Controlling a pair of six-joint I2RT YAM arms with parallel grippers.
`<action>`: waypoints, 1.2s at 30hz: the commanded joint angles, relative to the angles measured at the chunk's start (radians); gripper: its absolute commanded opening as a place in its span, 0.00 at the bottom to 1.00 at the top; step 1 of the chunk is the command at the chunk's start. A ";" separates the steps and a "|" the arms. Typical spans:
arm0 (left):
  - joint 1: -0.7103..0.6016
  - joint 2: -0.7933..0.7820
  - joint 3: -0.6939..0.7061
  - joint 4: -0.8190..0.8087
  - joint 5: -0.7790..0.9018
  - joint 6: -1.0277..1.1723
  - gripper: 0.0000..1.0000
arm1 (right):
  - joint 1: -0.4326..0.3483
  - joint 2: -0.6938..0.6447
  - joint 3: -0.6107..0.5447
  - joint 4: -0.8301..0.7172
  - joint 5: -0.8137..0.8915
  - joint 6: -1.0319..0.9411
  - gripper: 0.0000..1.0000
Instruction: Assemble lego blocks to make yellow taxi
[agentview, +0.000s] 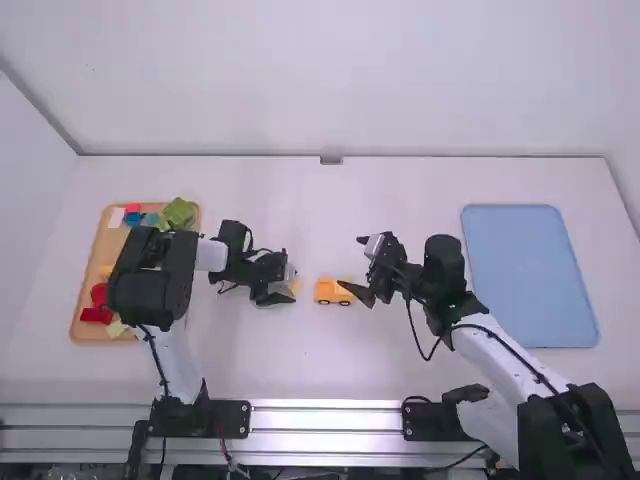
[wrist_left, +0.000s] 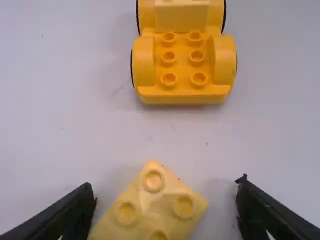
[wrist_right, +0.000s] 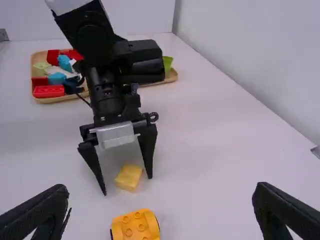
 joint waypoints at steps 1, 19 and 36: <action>0.037 0.011 -0.026 -0.027 -0.104 -0.004 0.72 | 0.002 0.003 -0.006 0.004 -0.002 0.000 0.98; 0.032 0.011 -0.040 -0.041 -0.051 0.000 0.53 | 0.002 0.003 -0.006 0.002 -0.003 0.000 0.98; 0.034 0.011 -0.157 0.080 -0.017 -0.046 0.79 | -0.026 0.003 -0.006 -0.011 -0.009 -0.001 0.98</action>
